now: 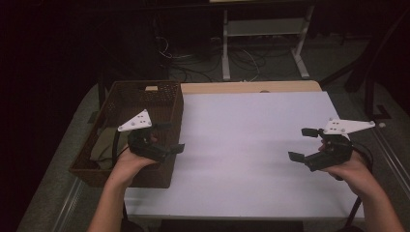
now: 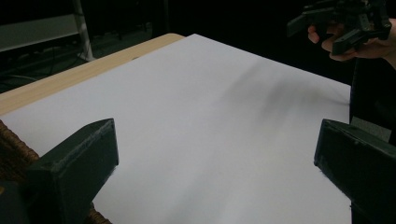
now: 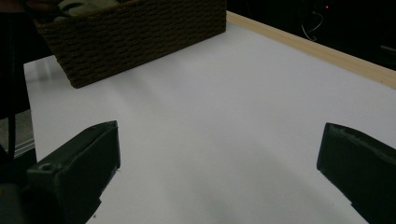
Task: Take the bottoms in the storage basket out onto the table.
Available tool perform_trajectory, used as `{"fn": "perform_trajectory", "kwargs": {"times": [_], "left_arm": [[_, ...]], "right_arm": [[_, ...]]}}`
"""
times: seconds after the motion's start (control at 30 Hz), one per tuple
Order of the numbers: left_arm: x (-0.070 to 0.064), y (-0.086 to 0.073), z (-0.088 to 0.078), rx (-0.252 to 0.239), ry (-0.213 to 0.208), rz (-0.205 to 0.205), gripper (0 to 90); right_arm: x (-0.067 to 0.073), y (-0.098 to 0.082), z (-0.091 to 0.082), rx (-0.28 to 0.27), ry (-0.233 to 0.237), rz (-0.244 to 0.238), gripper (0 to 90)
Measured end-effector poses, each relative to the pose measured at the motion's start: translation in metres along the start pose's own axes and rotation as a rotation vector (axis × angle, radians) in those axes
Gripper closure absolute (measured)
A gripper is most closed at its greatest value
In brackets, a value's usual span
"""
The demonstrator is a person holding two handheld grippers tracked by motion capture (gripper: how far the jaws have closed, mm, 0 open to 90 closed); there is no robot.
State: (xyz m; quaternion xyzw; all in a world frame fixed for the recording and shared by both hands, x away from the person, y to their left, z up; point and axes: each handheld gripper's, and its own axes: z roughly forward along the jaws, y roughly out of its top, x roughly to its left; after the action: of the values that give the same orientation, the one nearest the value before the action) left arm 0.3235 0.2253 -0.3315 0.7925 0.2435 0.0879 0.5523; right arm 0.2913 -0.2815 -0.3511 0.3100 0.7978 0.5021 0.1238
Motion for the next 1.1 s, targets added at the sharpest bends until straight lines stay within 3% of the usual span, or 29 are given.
{"fn": "perform_trajectory", "kwargs": {"times": [0.63, 1.1], "left_arm": [[0.008, 0.005, 0.0, -0.002, 0.008, 0.004, 0.0], [0.02, 0.013, -0.006, -0.015, 0.04, 0.013, 0.0]], "right_arm": [[-0.002, -0.008, 0.0, -0.007, 0.002, 0.014, 0.0], [-0.006, -0.018, -0.003, -0.057, 0.001, 0.052, 0.0]]}}
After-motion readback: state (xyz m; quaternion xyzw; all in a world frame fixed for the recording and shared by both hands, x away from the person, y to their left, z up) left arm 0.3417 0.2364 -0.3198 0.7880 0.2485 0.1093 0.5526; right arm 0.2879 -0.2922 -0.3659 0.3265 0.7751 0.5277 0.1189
